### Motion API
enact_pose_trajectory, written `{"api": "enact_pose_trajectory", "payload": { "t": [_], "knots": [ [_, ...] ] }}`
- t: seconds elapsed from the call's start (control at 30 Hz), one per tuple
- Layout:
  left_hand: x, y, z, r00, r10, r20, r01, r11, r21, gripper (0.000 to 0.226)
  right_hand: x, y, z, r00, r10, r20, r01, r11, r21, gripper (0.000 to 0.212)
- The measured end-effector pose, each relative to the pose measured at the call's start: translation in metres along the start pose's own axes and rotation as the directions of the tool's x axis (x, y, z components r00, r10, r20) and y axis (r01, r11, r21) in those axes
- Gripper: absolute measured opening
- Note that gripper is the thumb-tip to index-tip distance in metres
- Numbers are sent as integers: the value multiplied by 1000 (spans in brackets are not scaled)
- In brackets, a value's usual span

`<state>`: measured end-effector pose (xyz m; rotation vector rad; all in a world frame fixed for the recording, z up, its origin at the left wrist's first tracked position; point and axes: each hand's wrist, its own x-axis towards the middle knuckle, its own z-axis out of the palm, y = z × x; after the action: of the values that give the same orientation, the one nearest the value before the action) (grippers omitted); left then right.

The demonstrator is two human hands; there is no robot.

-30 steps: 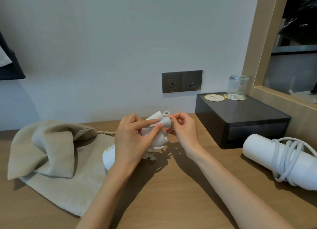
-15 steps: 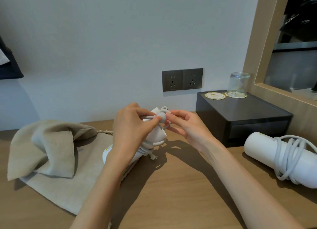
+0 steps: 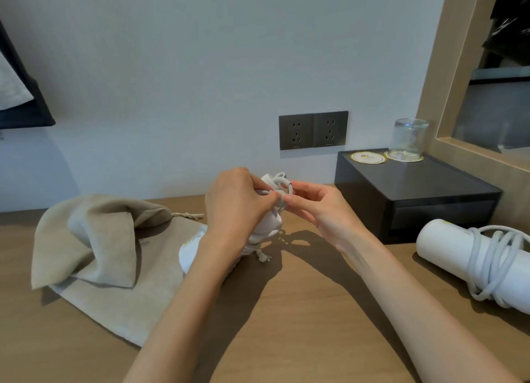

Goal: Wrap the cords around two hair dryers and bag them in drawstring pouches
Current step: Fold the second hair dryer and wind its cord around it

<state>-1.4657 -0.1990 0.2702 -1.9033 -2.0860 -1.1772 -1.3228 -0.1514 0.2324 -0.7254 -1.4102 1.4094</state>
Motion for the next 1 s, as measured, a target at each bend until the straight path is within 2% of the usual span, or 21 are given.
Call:
{"api": "enact_pose_trajectory", "payload": {
  "t": [0.2, 0.4, 0.5, 0.63, 0.73, 0.9, 1.0],
  "knots": [
    [-3, 4, 7, 999, -12, -47, 13, 1000, 24, 20, 0, 1, 1, 998, -10, -69, 6, 998, -58, 31],
    [-7, 5, 15, 998, -38, -54, 41, 997, 58, 18, -1, 3, 3, 990, 24, -138, -39, 994, -101, 32],
    [-12, 5, 19, 999, -9, -51, 11, 999, 50, 18, -1, 3, 2, 984, 78, -159, -90, 994, -69, 32],
    [-19, -8, 25, 987, 145, -68, -149, 988, -51, 27, -1, 3, -1, 979, 133, -155, -140, 989, -37, 27],
    [-19, -18, 20, 978, 208, 16, -205, 972, -115, 34, -1, 2, -1, 979, 131, -157, -141, 988, -58, 28],
    [-10, -27, 2, 997, 72, -32, -79, 925, -372, 8, 0, 2, -2, 982, 99, -161, -120, 985, -123, 31],
    [-6, -28, -4, 1000, 0, -17, -7, 911, -412, 4, 1, 2, -2, 983, 89, -158, -112, 984, -140, 34]
  ]
}}
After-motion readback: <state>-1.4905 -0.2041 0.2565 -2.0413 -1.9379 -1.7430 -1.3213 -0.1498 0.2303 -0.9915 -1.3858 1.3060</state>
